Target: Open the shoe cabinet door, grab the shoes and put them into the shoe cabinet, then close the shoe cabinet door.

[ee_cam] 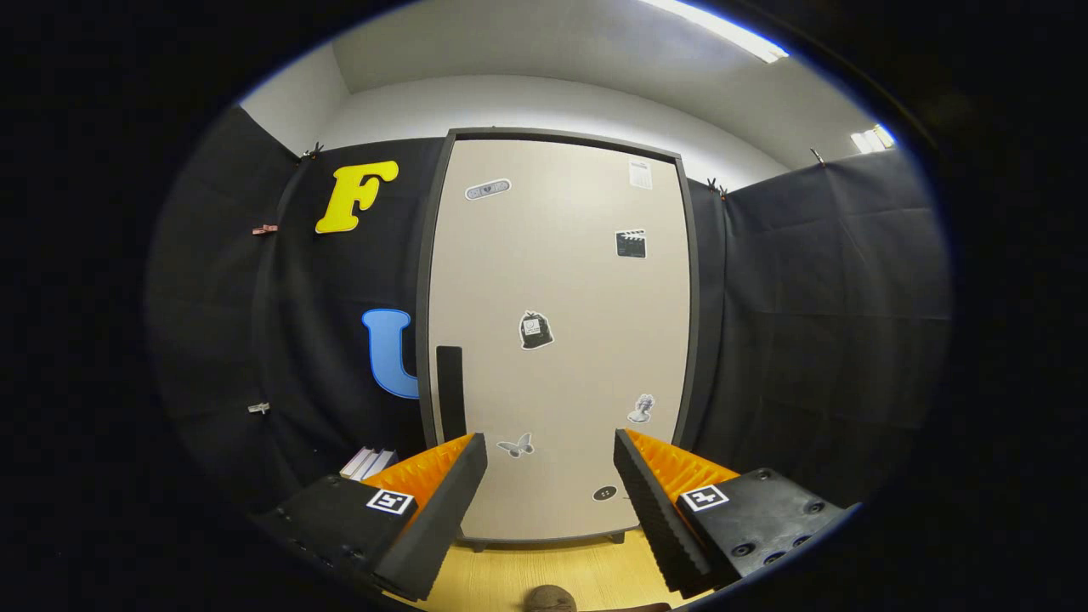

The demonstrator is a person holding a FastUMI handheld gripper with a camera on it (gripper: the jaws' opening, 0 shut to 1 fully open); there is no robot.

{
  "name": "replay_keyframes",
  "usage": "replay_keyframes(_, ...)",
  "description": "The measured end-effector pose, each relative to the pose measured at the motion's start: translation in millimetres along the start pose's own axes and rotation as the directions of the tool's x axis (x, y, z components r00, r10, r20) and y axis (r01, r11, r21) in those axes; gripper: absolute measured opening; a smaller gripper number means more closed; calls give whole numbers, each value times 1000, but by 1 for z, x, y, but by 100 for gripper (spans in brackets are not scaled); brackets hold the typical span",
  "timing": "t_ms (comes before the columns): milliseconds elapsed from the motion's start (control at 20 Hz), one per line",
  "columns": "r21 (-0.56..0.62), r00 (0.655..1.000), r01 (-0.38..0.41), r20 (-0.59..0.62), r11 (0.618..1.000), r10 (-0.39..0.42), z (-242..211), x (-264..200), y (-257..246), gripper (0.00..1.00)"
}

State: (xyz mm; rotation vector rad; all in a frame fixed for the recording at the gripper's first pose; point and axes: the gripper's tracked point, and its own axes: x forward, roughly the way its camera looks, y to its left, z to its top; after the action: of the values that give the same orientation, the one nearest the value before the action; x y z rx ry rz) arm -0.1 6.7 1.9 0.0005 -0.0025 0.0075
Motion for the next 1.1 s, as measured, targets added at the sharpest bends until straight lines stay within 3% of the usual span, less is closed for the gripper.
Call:
replay_keyframes(450,5,999,-40,-19,999,41,-6,29,41,98)
replay_keyframes(1100,8,997,-52,-64,999,53,-32,120,99,98)
